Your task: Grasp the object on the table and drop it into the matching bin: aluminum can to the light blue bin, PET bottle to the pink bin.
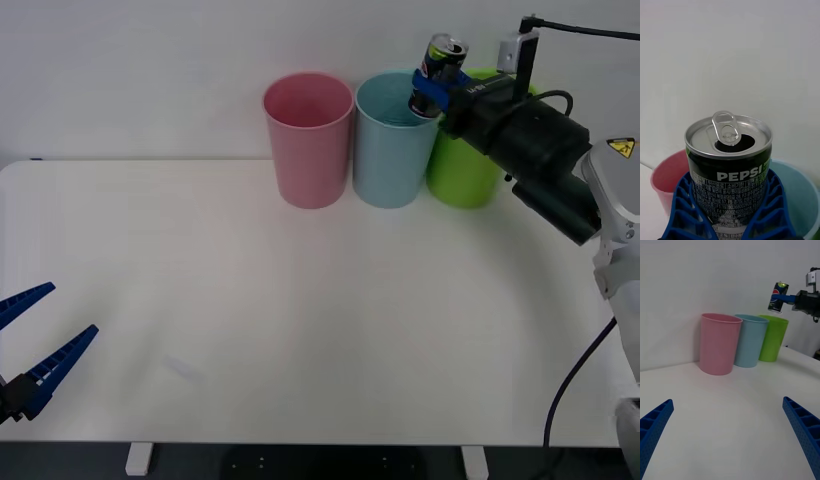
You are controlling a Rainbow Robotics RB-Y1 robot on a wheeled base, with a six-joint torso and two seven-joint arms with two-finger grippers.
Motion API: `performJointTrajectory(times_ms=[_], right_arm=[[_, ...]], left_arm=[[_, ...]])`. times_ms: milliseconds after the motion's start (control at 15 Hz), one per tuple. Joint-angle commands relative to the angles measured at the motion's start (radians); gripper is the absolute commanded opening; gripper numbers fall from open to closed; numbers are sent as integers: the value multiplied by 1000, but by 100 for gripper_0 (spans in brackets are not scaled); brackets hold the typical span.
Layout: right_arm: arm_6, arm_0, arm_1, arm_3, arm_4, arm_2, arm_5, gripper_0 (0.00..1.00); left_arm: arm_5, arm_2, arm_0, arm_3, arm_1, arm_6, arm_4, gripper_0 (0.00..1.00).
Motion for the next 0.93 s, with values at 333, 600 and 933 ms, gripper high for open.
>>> performJointTrajectory(times_ms=[333,600,933], right_arm=[[50,-163,65,223,35,-1,98,0],[75,-216,113,294,55,-1,192,0],[105,-262,143,354,55,-1,275,0]], left_arm=[[0,0,0,0,0,0,0,100],[0,0,0,0,0,0,0,100],[0,0,0,0,0,0,0,100]])
